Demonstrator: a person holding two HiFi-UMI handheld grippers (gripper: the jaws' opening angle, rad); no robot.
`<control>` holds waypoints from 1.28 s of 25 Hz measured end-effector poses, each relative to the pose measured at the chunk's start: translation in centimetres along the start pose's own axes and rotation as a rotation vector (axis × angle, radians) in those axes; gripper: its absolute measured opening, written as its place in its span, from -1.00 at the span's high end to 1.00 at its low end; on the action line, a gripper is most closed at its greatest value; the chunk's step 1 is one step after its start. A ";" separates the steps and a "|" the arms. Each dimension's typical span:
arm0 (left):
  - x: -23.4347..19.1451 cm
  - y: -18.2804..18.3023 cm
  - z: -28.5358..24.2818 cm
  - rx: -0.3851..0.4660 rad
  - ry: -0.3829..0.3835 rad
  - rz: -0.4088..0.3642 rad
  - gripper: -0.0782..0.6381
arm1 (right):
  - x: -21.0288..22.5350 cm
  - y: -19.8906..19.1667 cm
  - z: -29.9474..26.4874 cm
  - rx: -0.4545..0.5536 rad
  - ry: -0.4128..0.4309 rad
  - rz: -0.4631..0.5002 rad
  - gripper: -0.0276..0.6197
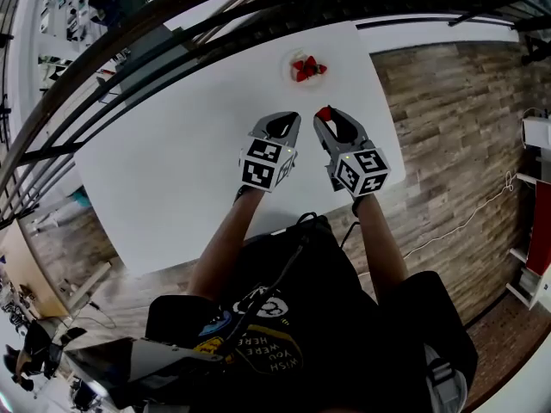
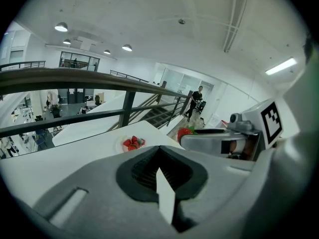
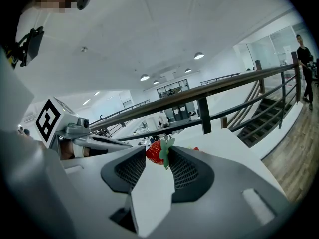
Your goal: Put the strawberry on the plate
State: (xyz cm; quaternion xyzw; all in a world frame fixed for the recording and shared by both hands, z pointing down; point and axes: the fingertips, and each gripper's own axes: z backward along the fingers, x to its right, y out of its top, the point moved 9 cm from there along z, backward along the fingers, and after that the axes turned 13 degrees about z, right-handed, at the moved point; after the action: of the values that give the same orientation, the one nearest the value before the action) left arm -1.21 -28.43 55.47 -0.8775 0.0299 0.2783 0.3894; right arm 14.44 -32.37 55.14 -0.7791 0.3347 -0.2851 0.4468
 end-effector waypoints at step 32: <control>-7.0 0.8 -7.5 -0.073 0.079 0.103 0.77 | 5.6 -2.8 -9.4 -0.129 0.044 0.018 0.44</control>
State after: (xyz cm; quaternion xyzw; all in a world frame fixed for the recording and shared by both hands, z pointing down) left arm -3.83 -35.38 62.61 -0.8986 0.0803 0.2640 0.3411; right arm 11.63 -40.48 62.53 -0.7966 0.3694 -0.2761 0.3907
